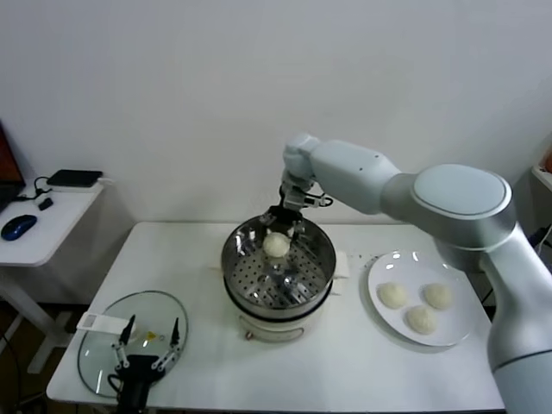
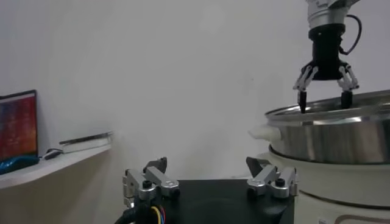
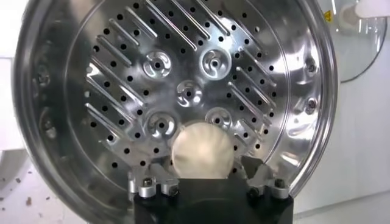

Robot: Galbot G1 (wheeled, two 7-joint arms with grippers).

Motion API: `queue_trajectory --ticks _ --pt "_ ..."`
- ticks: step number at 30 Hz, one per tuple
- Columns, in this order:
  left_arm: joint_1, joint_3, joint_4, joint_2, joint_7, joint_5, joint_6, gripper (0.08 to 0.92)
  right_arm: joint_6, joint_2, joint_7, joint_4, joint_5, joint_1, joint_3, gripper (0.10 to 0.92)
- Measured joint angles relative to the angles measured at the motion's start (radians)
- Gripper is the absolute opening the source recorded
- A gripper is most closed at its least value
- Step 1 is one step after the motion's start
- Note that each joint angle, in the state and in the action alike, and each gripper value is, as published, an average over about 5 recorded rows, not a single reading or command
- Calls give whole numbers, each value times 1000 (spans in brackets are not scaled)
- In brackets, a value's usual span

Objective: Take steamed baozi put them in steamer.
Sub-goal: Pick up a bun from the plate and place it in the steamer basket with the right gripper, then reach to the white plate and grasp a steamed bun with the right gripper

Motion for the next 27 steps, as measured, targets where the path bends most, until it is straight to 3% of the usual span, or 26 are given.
queue_trajectory --ticks 11,18,22,27 --pt "10 0 -7 0 0 0 3 823 0 -136 -34 140 318 220 -212 823" --pt "4 6 2 0 0 0 5 823 -26 -280 -34 296 446 365 -377 823" --pt "-3 9 10 0 0 0 5 823 -132 -359 -30 382 495 413 -450 823" --pt "-9 9 20 0 1 0 7 823 -378 -443 -9 475 549 439 -503 823"
